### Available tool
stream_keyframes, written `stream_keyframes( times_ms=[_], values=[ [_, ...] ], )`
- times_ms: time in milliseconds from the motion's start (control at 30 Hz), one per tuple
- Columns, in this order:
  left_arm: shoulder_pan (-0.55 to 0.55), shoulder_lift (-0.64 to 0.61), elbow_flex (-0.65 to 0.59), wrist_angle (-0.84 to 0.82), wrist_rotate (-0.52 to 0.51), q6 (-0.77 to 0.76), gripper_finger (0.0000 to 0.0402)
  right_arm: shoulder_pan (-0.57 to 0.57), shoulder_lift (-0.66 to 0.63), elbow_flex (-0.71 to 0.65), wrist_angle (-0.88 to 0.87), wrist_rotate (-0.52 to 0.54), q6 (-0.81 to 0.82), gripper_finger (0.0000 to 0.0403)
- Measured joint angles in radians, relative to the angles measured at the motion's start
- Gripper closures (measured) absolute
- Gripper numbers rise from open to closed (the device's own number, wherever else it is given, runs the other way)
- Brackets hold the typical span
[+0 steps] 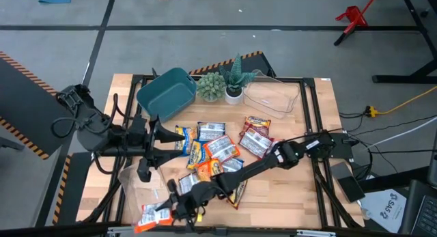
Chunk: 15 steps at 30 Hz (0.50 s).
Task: Sort Maruchan noodles
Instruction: Put the orange noodle pack into the bottom transparent bin
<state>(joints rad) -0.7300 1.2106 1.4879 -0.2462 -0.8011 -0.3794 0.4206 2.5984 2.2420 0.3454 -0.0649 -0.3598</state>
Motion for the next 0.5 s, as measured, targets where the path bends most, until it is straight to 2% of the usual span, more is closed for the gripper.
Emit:
stream_keyframes(
  times_ms=[267, 500],
  values=[
    [0.0, 0.0, 0.0, -0.008, -0.02, 0.049, 0.0191, -0.031, 0.054, 0.005, 0.016, -0.074, 0.018, 0.0303],
    [0.0, 0.0, 0.0, -0.007, -0.035, 0.05, 0.0191, -0.034, 0.056, 0.005, -0.002, -0.085, 0.018, 0.0225]
  ],
)
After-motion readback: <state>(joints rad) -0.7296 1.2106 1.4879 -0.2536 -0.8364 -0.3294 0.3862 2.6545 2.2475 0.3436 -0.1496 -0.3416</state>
